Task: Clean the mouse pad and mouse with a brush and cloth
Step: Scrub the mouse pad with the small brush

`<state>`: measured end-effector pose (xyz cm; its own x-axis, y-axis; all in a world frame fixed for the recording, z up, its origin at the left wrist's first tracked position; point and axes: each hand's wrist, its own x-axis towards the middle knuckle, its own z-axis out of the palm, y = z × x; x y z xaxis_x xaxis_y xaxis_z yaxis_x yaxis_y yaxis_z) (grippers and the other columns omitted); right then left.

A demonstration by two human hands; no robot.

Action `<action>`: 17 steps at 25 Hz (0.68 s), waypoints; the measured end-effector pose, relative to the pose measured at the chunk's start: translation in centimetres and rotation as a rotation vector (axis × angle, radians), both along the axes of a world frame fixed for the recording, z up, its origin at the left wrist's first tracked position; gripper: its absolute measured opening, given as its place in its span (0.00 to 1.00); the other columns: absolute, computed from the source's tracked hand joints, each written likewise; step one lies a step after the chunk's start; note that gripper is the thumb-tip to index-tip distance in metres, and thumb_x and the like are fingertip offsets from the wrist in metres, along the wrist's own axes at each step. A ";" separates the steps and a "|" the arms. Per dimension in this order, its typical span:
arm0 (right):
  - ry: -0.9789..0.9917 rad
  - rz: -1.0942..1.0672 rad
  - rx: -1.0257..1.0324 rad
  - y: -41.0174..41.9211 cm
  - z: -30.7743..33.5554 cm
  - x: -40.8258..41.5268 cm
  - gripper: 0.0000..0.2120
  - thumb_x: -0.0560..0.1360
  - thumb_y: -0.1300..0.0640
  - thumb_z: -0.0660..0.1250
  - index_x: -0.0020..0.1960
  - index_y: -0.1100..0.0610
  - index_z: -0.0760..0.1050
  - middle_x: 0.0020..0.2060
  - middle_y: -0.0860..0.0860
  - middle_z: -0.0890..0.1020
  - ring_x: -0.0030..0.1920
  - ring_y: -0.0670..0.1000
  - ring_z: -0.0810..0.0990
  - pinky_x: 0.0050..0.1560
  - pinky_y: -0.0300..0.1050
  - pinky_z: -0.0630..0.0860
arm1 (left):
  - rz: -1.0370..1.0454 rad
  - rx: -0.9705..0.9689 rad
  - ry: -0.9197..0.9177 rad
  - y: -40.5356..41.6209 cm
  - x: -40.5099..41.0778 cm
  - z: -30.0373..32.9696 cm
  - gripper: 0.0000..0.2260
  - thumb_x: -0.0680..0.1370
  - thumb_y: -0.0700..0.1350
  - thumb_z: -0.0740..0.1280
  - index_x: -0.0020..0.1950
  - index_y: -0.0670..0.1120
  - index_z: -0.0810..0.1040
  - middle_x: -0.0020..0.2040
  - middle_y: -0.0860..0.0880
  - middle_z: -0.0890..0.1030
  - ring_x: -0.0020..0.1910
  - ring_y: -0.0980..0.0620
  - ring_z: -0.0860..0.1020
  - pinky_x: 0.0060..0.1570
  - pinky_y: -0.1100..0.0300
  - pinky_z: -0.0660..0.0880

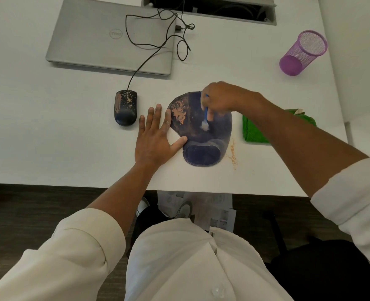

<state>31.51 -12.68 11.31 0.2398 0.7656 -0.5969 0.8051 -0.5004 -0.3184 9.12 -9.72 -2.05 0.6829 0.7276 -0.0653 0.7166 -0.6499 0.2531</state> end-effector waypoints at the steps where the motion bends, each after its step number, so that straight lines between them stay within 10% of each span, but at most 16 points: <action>1: -0.015 -0.063 0.148 0.0 0.0 -0.1 0.10 0.78 0.58 0.58 0.49 0.55 0.79 0.39 0.51 0.87 0.41 0.52 0.81 0.46 0.49 0.77 | 0.000 -0.002 0.005 0.0 0.0 0.1 0.43 0.77 0.75 0.48 0.85 0.50 0.45 0.84 0.45 0.42 0.83 0.45 0.40 0.81 0.44 0.42; 3: -0.033 -0.112 0.283 0.0 -0.2 -0.4 0.09 0.78 0.58 0.59 0.51 0.55 0.78 0.42 0.51 0.86 0.46 0.54 0.81 0.51 0.52 0.77 | -0.002 -0.006 0.012 -0.1 0.0 0.3 0.44 0.77 0.75 0.47 0.85 0.51 0.44 0.84 0.45 0.42 0.83 0.45 0.39 0.81 0.44 0.41; 10: -0.163 0.190 -0.266 -3.0 0.6 1.3 0.09 0.77 0.65 0.64 0.54 0.57 0.81 0.43 0.51 0.87 0.46 0.53 0.83 0.52 0.50 0.78 | -0.009 -0.015 0.017 -0.2 0.0 0.7 0.43 0.78 0.75 0.49 0.85 0.50 0.44 0.84 0.45 0.42 0.83 0.45 0.39 0.81 0.43 0.42; 17: -0.191 -0.021 0.126 -6.9 -0.4 1.5 0.04 0.77 0.55 0.63 0.49 0.53 0.76 0.46 0.50 0.82 0.47 0.55 0.79 0.44 0.48 0.72 | -0.007 -0.023 0.013 -0.3 0.0 0.7 0.44 0.77 0.75 0.47 0.85 0.50 0.45 0.84 0.45 0.42 0.83 0.45 0.39 0.81 0.44 0.41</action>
<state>32.96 -19.59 10.94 0.3559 0.8249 -0.4393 0.8466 -0.4836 -0.2223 9.10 -9.99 -1.35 0.6871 0.7209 -0.0909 0.7153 -0.6492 0.2587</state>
